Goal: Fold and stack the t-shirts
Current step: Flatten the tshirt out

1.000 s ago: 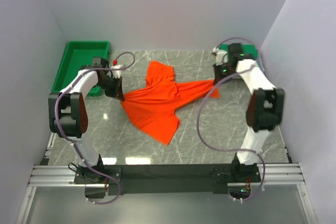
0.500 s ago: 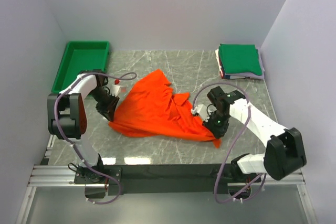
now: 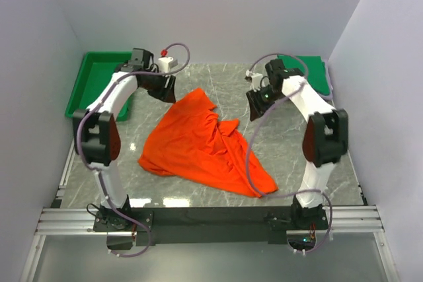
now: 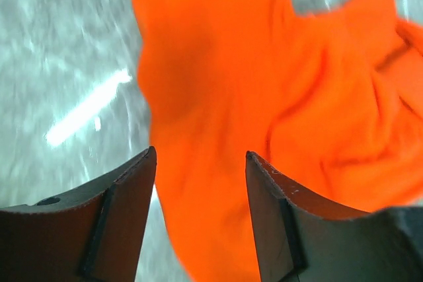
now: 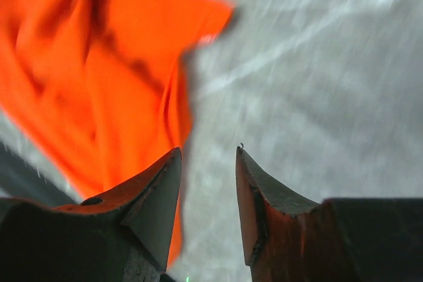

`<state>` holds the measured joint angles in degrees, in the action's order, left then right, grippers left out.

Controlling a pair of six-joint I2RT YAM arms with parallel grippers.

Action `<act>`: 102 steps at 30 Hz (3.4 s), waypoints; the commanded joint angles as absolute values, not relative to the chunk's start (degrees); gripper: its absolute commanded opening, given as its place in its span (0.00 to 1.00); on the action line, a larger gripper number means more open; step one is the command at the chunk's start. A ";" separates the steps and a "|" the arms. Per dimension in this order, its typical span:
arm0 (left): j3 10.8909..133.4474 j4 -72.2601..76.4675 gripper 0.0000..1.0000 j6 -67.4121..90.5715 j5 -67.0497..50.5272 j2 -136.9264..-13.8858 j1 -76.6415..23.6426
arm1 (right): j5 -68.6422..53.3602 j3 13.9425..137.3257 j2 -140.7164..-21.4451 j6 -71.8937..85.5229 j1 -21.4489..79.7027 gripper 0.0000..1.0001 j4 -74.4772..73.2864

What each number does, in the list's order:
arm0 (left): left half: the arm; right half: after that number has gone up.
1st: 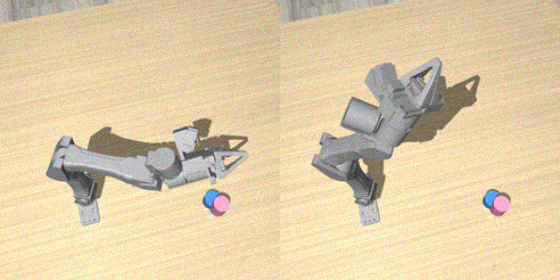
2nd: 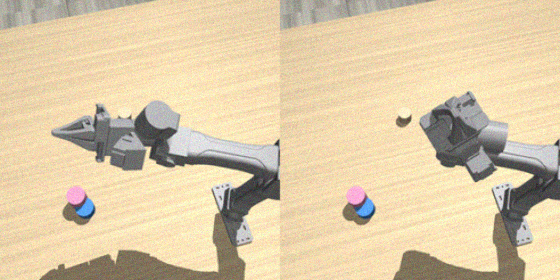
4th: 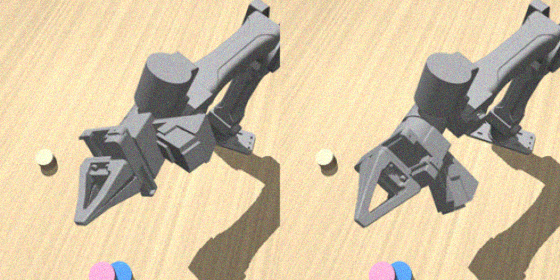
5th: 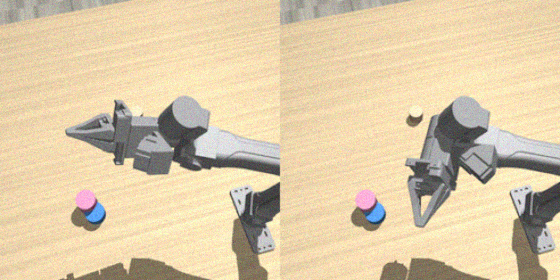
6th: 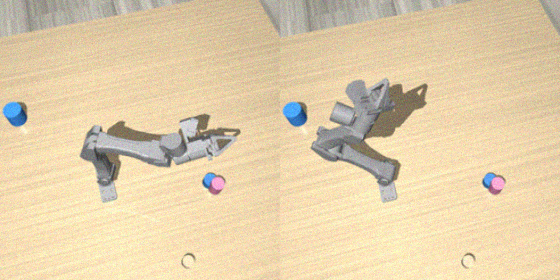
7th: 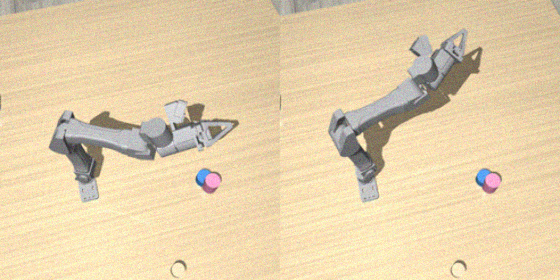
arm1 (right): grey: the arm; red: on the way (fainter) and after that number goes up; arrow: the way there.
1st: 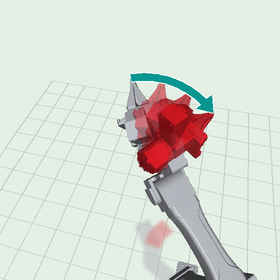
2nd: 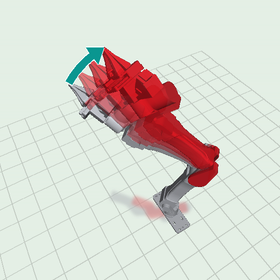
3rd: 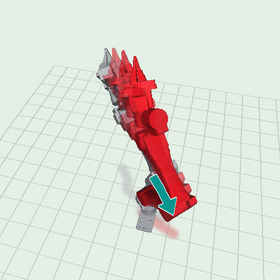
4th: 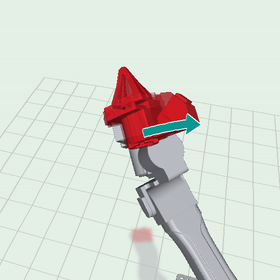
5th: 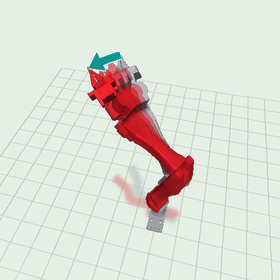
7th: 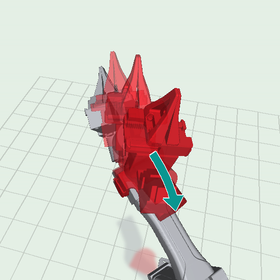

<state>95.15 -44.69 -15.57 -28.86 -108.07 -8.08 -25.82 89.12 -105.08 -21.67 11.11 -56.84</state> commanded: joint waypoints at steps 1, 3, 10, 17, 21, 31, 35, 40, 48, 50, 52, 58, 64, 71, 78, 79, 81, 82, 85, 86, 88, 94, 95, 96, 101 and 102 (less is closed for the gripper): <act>99.91 -38.94 0.61 -9.14 -28.91 -114.59 -7.47 | -29.44 97.81 -113.78 -12.93 11.34 0.46 -53.00; 101.59 -38.76 0.62 -8.44 -28.48 -116.45 -7.65 | -30.40 100.62 -116.27 -10.99 11.77 0.46 -52.56; 105.03 -37.01 0.63 -6.25 -28.48 -123.30 -8.09 | -29.97 100.98 -123.21 -8.00 14.06 0.56 -47.90; 109.85 -33.83 0.67 -4.75 -26.37 -129.36 -9.58 | -32.16 101.77 -127.08 -7.47 14.68 0.55 -47.02; 116.80 -35.42 0.71 -3.87 -27.60 -136.39 -10.81 | -35.94 101.95 -128.49 -7.65 14.59 0.44 -47.46; 120.41 -34.72 0.25 -3.69 -27.69 -139.49 -13.27 | -32.36 101.69 -122.09 -10.98 7.67 0.00 -52.46; 115.85 -33.93 0.01 -4.83 -29.00 -134.22 -9.77 | -29.45 102.56 -116.38 -13.88 2.90 0.00 -55.19; 107.85 -36.55 0.01 -8.34 -28.83 -125.17 -3.26 | -30.67 100.30 -111.98 -14.68 6.75 0.00 -57.57; 90.92 -40.35 0.00 -18.71 -24.26 -114.19 2.90 | -25.06 86.59 -106.80 -15.10 19.85 0.00 -50.80; 87.55 -38.59 0.01 -18.46 -24.17 -112.51 2.99 | -23.56 81.23 -104.69 -17.65 21.44 0.00 -50.19; 85.43 -38.06 0.01 -17.67 -25.39 -111.54 2.90 | -23.37 76.23 -101.17 -21.52 22.76 0.10 -51.76; 89.11 -38.76 0.13 -15.65 -29.78 -113.46 2.90 | -26.53 75.57 -91.78 -27.16 19.70 0.52 -56.60; 95.97 -40.51 0.21 -14.50 -31.03 -116.71 2.37 | -26.19 83.49 -94.21 -22.86 19.33 0.49 -55.89; 98.70 -40.08 0.38 -12.66 -30.41 -117.95 1.41 | -24.79 81.66 -101.86 -16.27 22.76 0.53 -56.61; 95.98 -38.23 0.45 -11.86 -29.71 -116.63 0.70 | -20.48 79.01 -104.76 -11.69 25.13 0.55 -51.25; 95.80 -38.15 0.46 -11.95 -29.45 -116.54 0.62 | -20.57 79.10 -105.11 -11.60 25.22 0.55 -51.15; 95.45 -37.88 0.46 -11.95 -29.44 -116.45 0.44 | -20.48 79.45 -106.34 -11.51 25.40 0.54 -50.98; 95.45 -37.88 0.46 -11.87 -29.18 -116.46 0.44 | -21.00 79.63 -106.78 -11.51 25.40 0.54 -51.15; 95.97 -37.97 0.46 -11.69 -29.18 -117.07 0.44 | -21.44 80.24 -108.19 -11.08 25.84 0.53 -51.15; 96.41 -38.06 0.46 -11.69 -29.01 -117.59 0.44 | -21.27 80.16 -108.54 -11.07 26.01 0.53 -50.98; 96.85 -38.14 0.46 -11.43 -29.09 -117.95 0.44 | -20.83 80.07 -109.07 -10.90 26.37 0.52 -50.71; 100.45 -37.79 0.52 -11.42 -29.53 -119.70 -1.40 | -21.27 79.02 -109.86 -11.25 27.51 0.35 -50.54; 101.94 -37.71 0.52 -11.60 -29.53 -120.58 -2.36 | -21.44 78.93 -109.34 -11.42 27.42 0.28 -50.54; 102.74 -37.36 0.52 -11.95 -29.27 -121.02 -2.98 | -21.18 79.01 -109.07 -11.95 27.42 0.12 -50.80; 111.33 -33.93 0.55 -11.43 -29.09 -126.98 -7.72 | -20.04 79.36 -105.39 -14.23 26.28 0.00 -52.56; 112.92 -33.75 0.55 -10.99 -28.83 -128.22 -8.43 | -19.69 79.71 -104.95 -14.93 25.50 0.00 -53.08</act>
